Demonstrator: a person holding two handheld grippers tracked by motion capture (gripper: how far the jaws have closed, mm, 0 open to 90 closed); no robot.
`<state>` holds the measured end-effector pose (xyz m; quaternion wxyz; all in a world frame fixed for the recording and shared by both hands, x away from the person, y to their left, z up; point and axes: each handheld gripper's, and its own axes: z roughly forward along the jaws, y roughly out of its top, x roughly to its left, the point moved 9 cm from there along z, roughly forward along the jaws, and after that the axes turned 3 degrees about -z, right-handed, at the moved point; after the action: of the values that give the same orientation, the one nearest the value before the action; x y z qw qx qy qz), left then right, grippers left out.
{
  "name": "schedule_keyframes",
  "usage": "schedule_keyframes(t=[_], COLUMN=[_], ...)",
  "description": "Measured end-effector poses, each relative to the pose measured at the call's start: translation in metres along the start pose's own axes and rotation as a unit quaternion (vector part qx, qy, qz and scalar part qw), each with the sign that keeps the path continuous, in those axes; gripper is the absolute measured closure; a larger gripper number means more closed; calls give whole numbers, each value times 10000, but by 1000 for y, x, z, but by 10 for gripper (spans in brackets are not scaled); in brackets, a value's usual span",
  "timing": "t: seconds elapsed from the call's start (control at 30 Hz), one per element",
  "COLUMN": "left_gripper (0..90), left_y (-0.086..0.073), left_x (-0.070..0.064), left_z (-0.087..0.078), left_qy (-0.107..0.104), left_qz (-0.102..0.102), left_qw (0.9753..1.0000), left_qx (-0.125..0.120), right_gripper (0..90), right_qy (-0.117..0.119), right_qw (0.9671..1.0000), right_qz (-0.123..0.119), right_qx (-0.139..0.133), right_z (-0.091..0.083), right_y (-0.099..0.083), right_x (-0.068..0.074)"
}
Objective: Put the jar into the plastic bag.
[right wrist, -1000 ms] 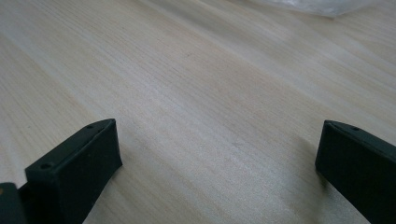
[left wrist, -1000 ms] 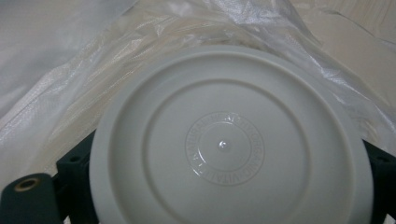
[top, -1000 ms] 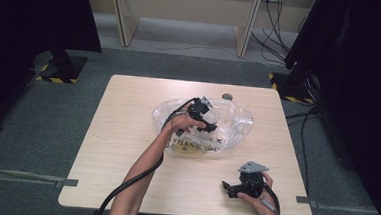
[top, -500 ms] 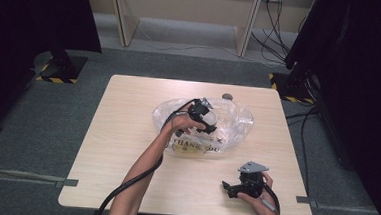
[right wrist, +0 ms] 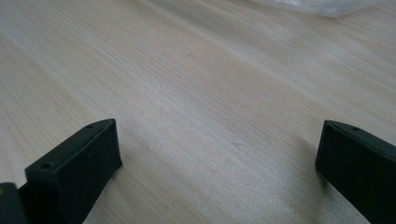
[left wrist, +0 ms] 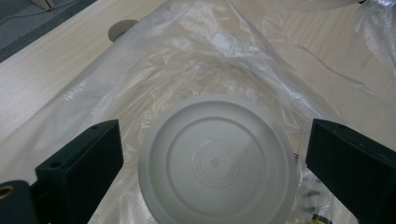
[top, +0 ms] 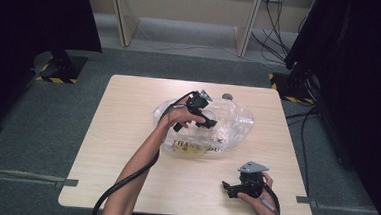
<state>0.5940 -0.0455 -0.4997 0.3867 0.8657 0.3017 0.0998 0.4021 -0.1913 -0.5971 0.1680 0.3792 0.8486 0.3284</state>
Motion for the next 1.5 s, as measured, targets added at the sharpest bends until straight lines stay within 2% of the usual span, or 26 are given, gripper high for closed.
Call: schedule_keyframes(t=[0.27,0.47,0.73,1.0,1.27,1.43,1.5], left_gripper=[37,37,37,35,35,35,35], left_y=[6,5,-3,-15,-25,-32,-37], left_x=[-2,-4,-6,-13,-24,-33,-35], left_z=[-16,-26,-41,-57,-71,-76,-77], left_qy=[-2,8,-9,-31,-99,-185,-162], left_qz=[3,-3,-9,147,269,210,256], left_qw=[10000,9999,9997,9995,9988,9986,9986], left_qx=[-90,-145,-247,-273,-388,-454,-432], right_gripper=[2,2,2,2,2,2,2], right_qy=[3,2,3,5,7,5,4], right_qw=[10000,10000,10000,10000,10000,10000,10000], right_qz=[-9,-18,-9,0,-3,-1,-6], right_qx=[1,-1,3,6,11,5,2], right_z=[0,0,0,0,0,0,0], right_y=[0,0,0,0,0,0,0], right_x=[0,0,0,0,0,0,0])
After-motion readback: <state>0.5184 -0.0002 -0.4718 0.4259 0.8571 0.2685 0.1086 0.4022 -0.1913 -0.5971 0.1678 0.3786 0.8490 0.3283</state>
